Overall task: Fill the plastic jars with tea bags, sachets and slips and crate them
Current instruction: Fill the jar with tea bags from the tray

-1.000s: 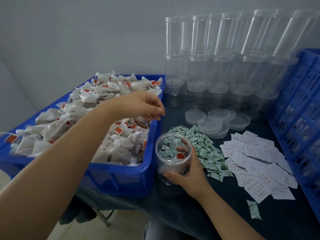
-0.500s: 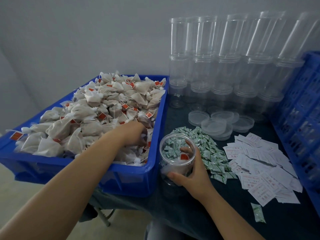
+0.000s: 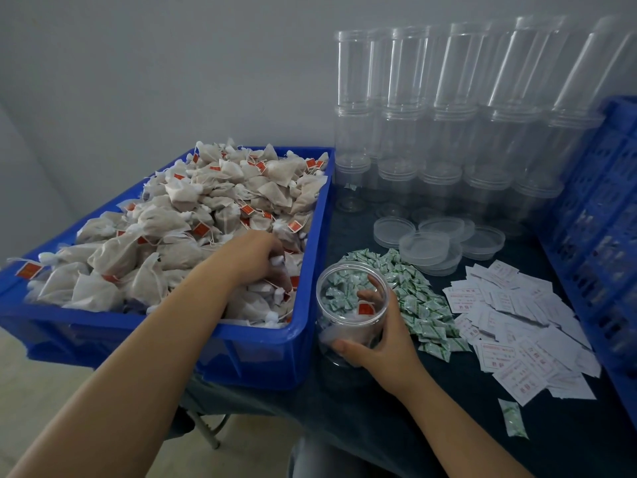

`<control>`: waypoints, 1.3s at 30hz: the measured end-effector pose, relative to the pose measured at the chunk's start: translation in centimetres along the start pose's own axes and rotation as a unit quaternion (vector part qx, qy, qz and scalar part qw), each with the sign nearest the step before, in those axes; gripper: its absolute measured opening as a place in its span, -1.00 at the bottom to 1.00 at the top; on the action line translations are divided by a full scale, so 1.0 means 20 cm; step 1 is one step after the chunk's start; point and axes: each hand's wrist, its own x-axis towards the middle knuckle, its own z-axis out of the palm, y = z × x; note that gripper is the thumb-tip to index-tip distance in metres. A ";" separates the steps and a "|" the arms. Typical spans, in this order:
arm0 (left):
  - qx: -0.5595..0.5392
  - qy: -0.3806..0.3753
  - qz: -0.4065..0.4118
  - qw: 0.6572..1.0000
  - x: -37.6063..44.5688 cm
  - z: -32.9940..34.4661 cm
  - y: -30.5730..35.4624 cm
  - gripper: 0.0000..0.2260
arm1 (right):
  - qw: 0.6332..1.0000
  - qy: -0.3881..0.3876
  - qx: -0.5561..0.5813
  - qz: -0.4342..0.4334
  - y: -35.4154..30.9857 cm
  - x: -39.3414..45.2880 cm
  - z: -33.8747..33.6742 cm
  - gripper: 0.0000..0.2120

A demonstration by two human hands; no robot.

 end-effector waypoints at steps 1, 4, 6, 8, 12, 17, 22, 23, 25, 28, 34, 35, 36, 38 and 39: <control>-0.006 0.020 0.001 1.000 0.00 0.00 0.00 -0.79 | 1.000 0.000 0.002 -0.001 0.00 0.00 0.00 -0.10; -0.042 0.092 0.002 0.995 0.00 -0.01 0.00 -0.79 | 1.000 0.002 0.002 -0.001 -0.01 0.00 0.00 -0.11; -0.084 0.126 -0.002 0.988 0.00 -0.02 0.01 -0.80 | 1.000 0.001 0.000 -0.003 -0.01 0.00 0.00 -0.11; -0.123 0.163 -0.005 0.979 0.00 -0.03 0.03 -0.85 | 1.000 -0.001 0.000 -0.003 -0.02 0.00 0.00 -0.11; -0.187 0.221 0.018 0.957 -0.01 -0.06 0.07 -0.87 | 1.000 0.001 0.000 -0.005 -0.02 0.00 0.00 -0.13; -0.251 0.237 0.056 0.937 -0.04 -0.17 0.12 -0.91 | 1.000 -0.001 -0.018 -0.006 -0.01 0.00 0.00 -0.12; -0.302 0.139 0.138 0.933 -0.10 -0.26 0.23 -0.89 | 1.000 0.001 -0.019 -0.007 -0.01 0.00 0.00 -0.12; -0.294 0.114 0.158 0.936 -0.11 -0.26 0.27 -0.89 | 1.000 0.001 -0.019 -0.006 -0.01 0.00 0.00 -0.12; -0.265 0.067 0.190 0.943 -0.12 -0.25 0.33 -0.87 | 1.000 -0.001 -0.019 -0.006 -0.01 0.00 0.00 -0.11; -0.221 0.005 0.217 0.951 -0.13 -0.22 0.39 -0.87 | 1.000 -0.002 -0.006 -0.017 0.00 0.01 0.00 -0.11; -0.064 -0.055 0.255 0.963 -0.10 -0.16 0.47 -0.88 | 1.000 0.002 -0.001 -0.017 -0.01 0.01 0.00 -0.08; -0.045 -0.069 0.256 0.963 -0.10 -0.14 0.48 -0.87 | 1.000 0.003 0.000 -0.015 -0.01 0.01 0.00 -0.08; -0.023 -0.084 0.258 0.962 -0.10 -0.13 0.49 -0.86 | 1.000 0.002 0.002 -0.016 -0.01 0.01 0.00 -0.09; 0.028 -0.109 0.261 0.959 -0.09 -0.10 0.51 -0.83 | 1.000 0.000 0.005 -0.022 0.00 0.02 0.00 -0.10; 0.050 -0.119 0.260 0.957 -0.09 -0.10 0.53 -0.81 | 1.000 -0.001 0.005 -0.023 0.00 0.02 0.00 -0.09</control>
